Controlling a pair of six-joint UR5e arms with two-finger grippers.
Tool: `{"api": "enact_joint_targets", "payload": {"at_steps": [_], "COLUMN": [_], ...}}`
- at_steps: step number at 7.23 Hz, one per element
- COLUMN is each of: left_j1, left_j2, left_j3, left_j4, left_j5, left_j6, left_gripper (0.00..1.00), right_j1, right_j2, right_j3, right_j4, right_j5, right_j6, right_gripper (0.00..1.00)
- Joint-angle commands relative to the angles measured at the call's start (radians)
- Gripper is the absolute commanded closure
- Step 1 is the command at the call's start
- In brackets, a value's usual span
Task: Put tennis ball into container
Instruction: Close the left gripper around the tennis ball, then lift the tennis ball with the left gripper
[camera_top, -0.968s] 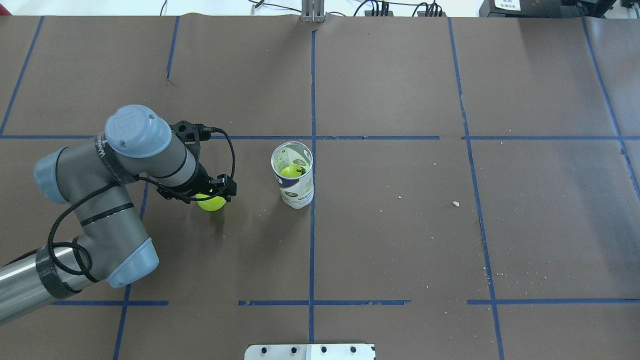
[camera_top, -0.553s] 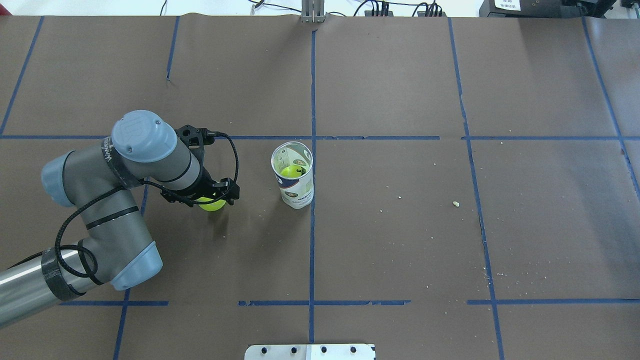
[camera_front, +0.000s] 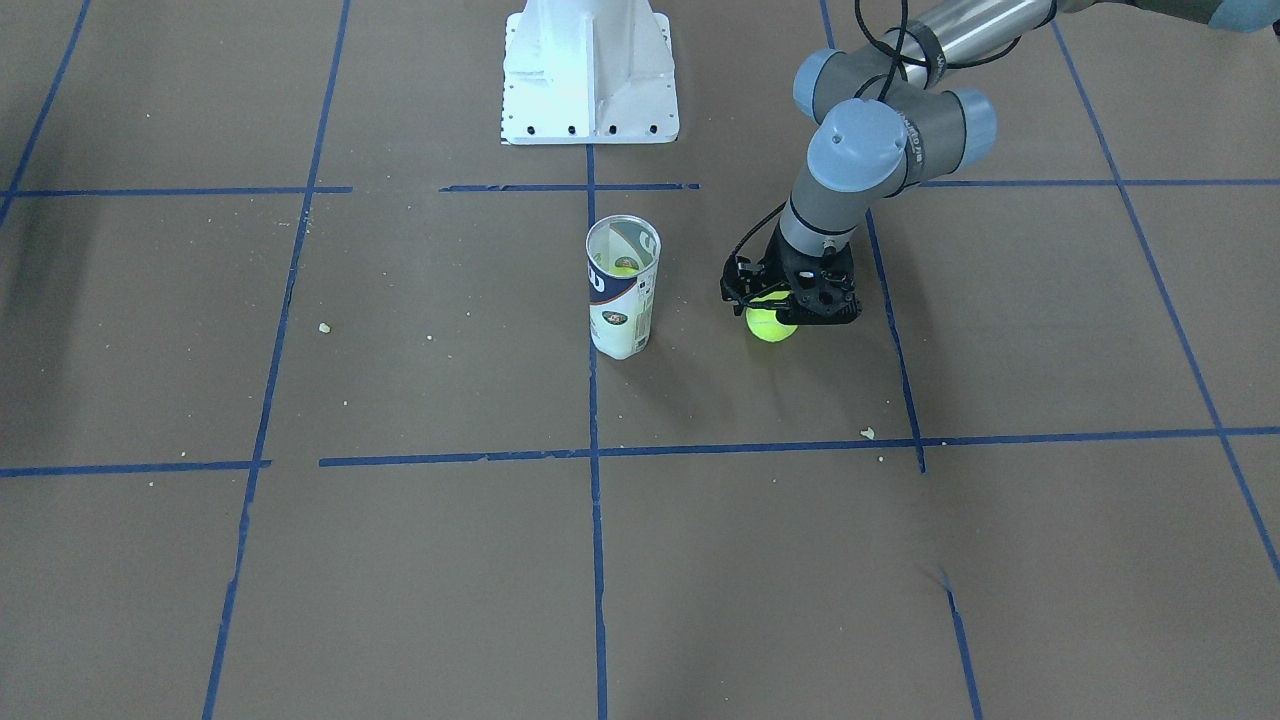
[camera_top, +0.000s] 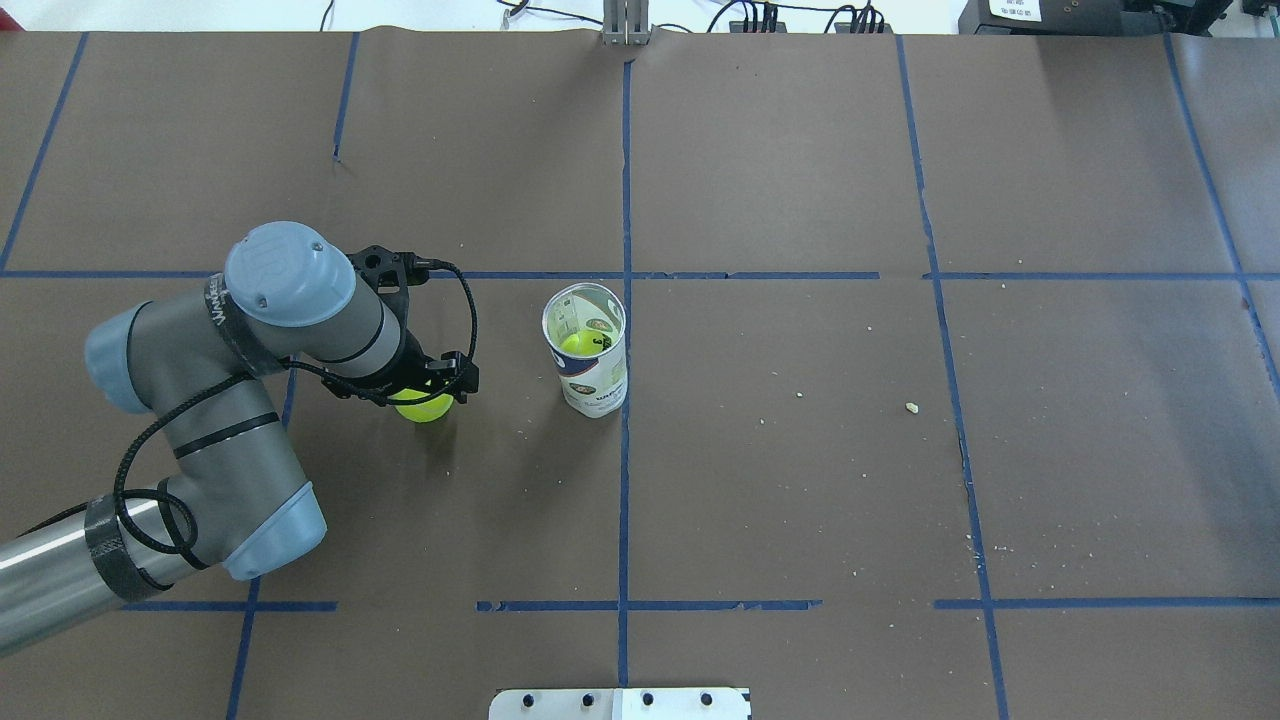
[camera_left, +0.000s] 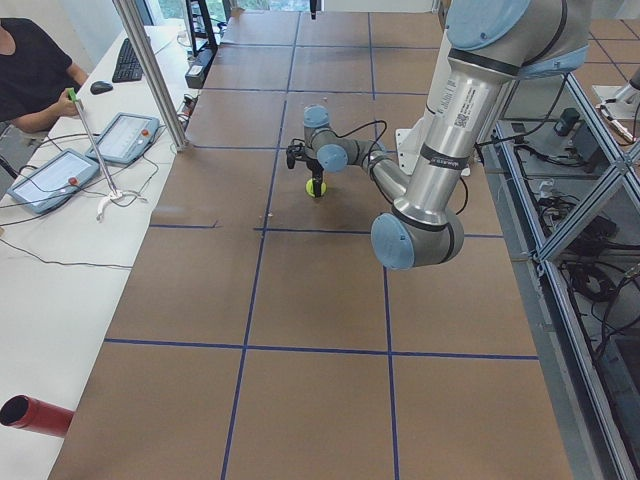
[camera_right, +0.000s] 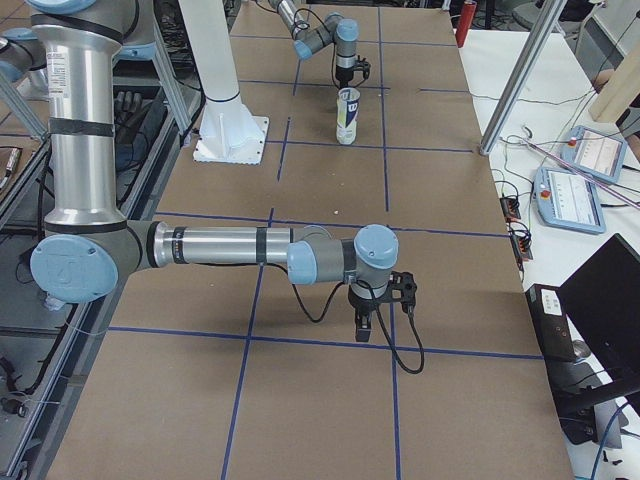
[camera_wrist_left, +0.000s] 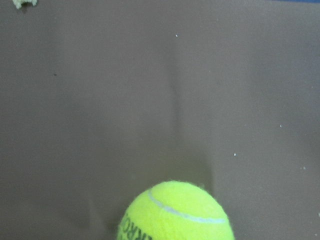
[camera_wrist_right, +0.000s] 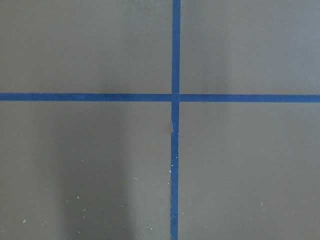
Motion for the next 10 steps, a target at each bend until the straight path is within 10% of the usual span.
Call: {"api": "enact_joint_targets", "payload": {"at_steps": [1, 3, 5, 10], "left_j1": [-0.004, -0.006, -0.012, -0.18], "left_j2": [0.0, -0.002, -0.003, -0.115], "left_j3": [0.002, 0.005, -0.009, -0.372], "left_j4": [-0.005, -0.005, -0.005, 0.539], "left_j5": [0.002, 0.019, 0.02, -0.004], "left_j6": [-0.001, -0.003, -0.004, 0.094], "left_gripper": [0.0, 0.2, 0.9, 1.0], "right_j1": [0.0, 0.0, 0.0, 0.0], "right_j2": [0.0, 0.0, 0.0, 0.0], "right_j3": [0.0, 0.0, 0.0, 0.0], "right_j4": [0.0, 0.0, 0.0, 0.0], "right_j5": [0.0, 0.0, 0.0, 0.0], "right_j6": [0.0, 0.0, 0.0, 0.0], "right_gripper": [0.0, 0.0, 0.0, 0.0]}}
